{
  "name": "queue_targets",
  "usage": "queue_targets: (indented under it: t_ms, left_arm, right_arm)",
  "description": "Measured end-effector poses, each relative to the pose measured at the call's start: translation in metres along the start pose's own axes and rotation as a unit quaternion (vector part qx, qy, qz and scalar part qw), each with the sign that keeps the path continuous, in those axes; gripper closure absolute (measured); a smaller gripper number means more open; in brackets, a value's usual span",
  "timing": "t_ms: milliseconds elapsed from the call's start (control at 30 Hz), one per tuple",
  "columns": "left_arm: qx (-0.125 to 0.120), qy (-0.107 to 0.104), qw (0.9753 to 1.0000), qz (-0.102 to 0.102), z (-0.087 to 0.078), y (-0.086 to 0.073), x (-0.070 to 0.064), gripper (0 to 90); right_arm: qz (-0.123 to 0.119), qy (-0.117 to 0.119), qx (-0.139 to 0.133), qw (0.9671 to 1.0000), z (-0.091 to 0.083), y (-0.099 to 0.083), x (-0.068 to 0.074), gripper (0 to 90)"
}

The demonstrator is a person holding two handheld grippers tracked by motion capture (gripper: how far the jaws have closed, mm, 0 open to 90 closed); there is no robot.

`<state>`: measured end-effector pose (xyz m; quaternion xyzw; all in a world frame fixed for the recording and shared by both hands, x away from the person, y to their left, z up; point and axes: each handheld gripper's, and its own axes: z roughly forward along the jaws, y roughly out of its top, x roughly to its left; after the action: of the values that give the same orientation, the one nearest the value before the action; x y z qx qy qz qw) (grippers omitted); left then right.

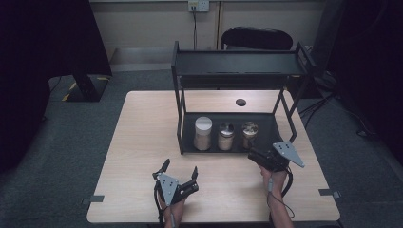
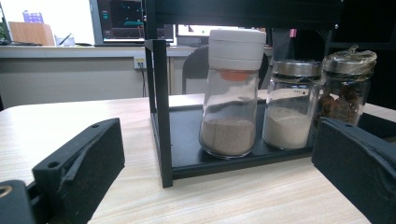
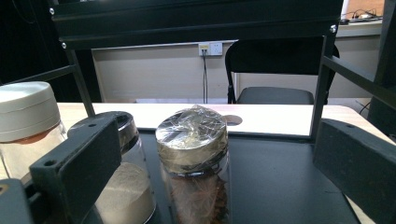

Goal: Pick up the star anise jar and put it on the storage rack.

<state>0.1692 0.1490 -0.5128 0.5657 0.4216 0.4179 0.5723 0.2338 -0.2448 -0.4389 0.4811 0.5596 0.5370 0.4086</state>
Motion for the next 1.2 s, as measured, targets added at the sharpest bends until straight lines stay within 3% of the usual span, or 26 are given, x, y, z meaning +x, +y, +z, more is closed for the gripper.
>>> queue_targets:
  t_ms: [1200]
  left_arm:
    - [-0.001, 0.001, 1.0000, 0.000, 0.000, 0.000, 0.000, 2.0]
  right_arm:
    - [0.008, -0.014, -0.026, 0.9995, -0.034, -0.016, 0.000, 0.2]
